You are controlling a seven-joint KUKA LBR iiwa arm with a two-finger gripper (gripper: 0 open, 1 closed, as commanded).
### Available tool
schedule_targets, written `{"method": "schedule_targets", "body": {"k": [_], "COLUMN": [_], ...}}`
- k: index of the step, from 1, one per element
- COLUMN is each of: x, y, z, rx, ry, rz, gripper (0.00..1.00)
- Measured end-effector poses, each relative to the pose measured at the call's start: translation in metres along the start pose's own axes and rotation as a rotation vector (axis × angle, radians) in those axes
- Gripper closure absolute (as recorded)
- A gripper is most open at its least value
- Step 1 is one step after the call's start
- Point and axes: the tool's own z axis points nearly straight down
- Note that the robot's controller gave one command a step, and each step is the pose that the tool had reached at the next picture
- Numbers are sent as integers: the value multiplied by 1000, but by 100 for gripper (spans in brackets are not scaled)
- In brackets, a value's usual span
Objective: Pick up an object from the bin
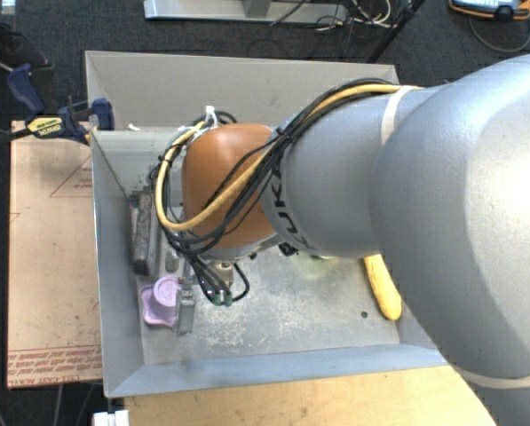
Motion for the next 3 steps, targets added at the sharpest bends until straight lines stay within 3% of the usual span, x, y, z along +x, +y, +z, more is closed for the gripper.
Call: {"method": "schedule_targets", "body": {"k": [1,2,3], "x": [0,2,-4], "y": [0,9,15], "z": [0,22,61], "rx": [0,-2,-8], "ry": [0,-6,-9], "rz": [0,37,134], "gripper": [0,0,100]}}
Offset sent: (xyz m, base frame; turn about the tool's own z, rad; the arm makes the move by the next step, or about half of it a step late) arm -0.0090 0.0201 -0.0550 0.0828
